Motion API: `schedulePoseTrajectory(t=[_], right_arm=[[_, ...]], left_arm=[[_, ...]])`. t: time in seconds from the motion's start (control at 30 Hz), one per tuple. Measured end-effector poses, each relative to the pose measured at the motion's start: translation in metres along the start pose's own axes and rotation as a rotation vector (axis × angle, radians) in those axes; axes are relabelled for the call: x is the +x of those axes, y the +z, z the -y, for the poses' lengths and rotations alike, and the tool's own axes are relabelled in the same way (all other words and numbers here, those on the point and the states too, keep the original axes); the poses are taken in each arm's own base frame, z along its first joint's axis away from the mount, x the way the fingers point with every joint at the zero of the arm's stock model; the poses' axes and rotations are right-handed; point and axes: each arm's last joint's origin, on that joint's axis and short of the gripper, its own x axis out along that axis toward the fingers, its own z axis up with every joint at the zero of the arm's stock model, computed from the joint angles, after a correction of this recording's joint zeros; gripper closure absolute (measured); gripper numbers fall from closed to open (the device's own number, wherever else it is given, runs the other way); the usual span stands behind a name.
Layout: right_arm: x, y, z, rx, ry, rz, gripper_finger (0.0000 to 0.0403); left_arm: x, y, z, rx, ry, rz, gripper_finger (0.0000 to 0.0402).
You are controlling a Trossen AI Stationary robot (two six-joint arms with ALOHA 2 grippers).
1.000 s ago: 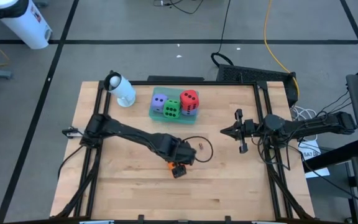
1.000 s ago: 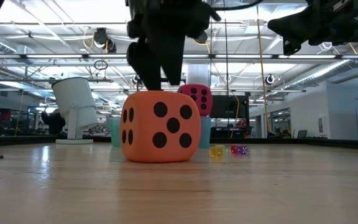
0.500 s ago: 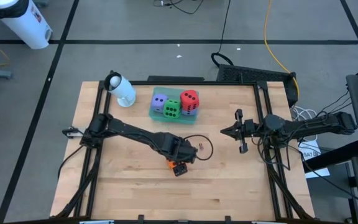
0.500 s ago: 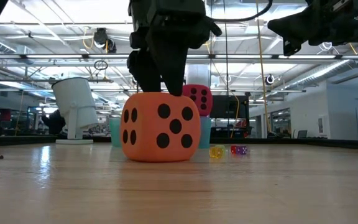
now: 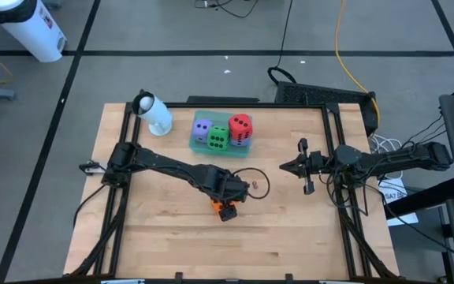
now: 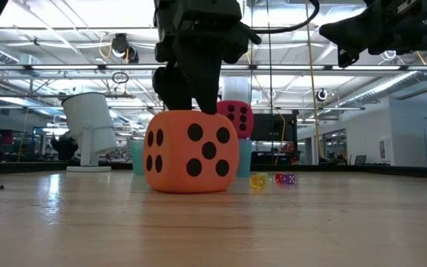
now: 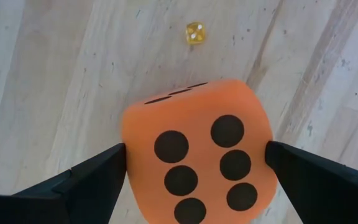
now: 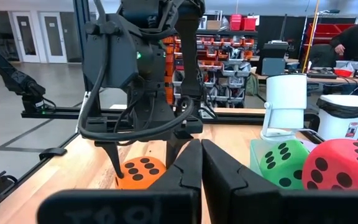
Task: Pick & Place Dice
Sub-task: Put the big orange dice into the green bin
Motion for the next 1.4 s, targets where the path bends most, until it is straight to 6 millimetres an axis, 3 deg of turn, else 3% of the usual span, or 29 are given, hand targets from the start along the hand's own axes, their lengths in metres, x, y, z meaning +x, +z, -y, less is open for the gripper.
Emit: schedulePoseTrajectory(t=[0.63,0.87,1.4], right_arm=[[0.000,0.000,0.000,0.000,0.000,-0.001,0.0403],[0.000,0.000,0.000,0.001,0.000,-0.001,0.0403],[0.000,0.000,0.000,-0.002,-0.002,-0.002,0.0403]], left_arm=[[0.001,0.002,0.015,0.005,-0.131,0.033,0.0002],[-0.009,0.000,0.016,0.005,-0.149,0.047,0.0002],[-0.023,-0.013,0.020,-0.009,0.049,0.048,0.0002]])
